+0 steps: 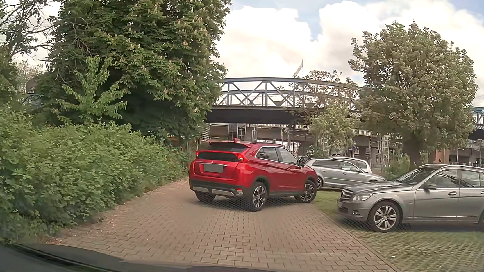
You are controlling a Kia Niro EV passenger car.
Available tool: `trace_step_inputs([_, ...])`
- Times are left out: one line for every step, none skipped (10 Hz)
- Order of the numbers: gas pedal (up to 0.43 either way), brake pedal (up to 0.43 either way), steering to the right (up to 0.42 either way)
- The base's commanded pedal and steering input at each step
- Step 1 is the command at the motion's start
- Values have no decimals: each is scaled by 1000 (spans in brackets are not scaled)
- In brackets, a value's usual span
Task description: Follow the waypoints while adhering to traffic rules and regulations
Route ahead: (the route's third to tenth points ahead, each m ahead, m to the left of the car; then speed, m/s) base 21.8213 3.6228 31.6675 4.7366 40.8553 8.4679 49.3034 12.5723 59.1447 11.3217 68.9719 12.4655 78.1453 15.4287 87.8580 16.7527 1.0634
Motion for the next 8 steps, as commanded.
trace_step_inputs([0, 134, -9])
trace_step_inputs([0, 134, -9])
trace_step_inputs([0, 134, -10])
trace_step_inputs([0, 134, -9])
trace_step_inputs([0, 134, -9])
trace_step_inputs([0, 134, -9])
trace_step_inputs([0, 134, -9])
trace_step_inputs([0, 134, -9])
